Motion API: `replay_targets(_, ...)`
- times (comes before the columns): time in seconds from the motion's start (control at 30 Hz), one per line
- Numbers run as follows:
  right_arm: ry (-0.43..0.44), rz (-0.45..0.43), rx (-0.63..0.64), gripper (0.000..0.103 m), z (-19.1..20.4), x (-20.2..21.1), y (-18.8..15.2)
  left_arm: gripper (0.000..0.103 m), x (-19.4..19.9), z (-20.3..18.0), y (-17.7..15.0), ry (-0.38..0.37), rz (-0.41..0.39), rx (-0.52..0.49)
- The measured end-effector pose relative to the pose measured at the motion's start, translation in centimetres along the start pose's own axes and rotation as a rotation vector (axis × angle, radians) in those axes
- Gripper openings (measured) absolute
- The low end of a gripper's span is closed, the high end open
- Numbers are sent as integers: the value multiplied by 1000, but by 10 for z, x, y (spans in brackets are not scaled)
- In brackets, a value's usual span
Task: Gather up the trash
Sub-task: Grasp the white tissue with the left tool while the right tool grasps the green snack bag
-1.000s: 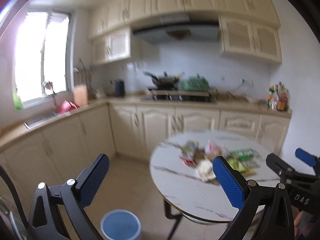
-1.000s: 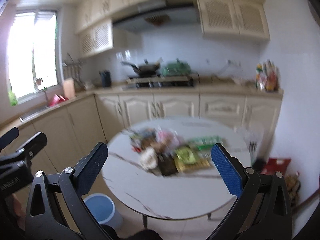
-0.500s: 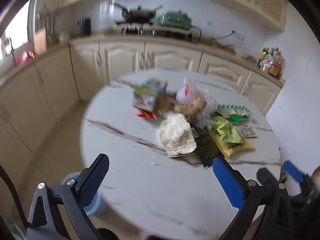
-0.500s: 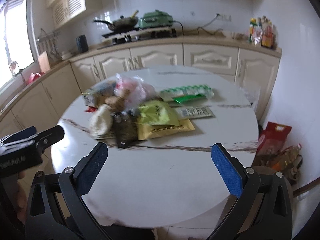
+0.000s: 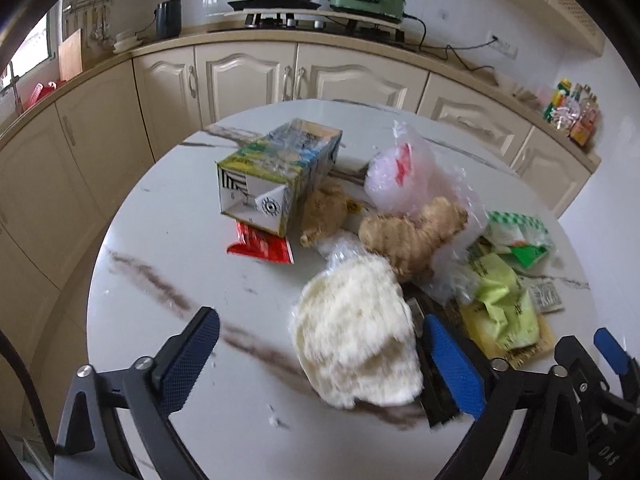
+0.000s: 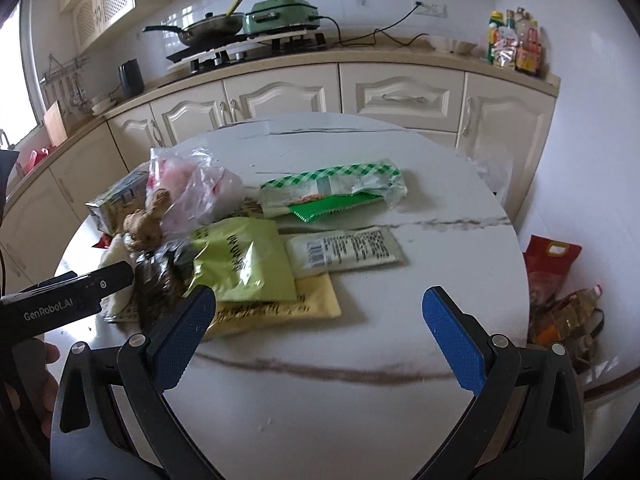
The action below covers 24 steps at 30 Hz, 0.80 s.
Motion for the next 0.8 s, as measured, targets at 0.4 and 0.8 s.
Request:
replay_targets(0.4,128,58,167,103,36,-45,24,46,-10,9,-21,-71,11,-57)
replay_targets(0.8,208,102,249,53,55,-68,25,46,68,22,-39,-110,-50,-55)
Point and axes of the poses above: each gripper's, at about its wrist camera, not at the fingertips, and x roughly against the way its jaws point, z to its left, y to its top, the point moved 7 cm from there along -x, roughly the way its jaws point, and after that the axes turned 13 degrees about x, right-handed, at the moved point
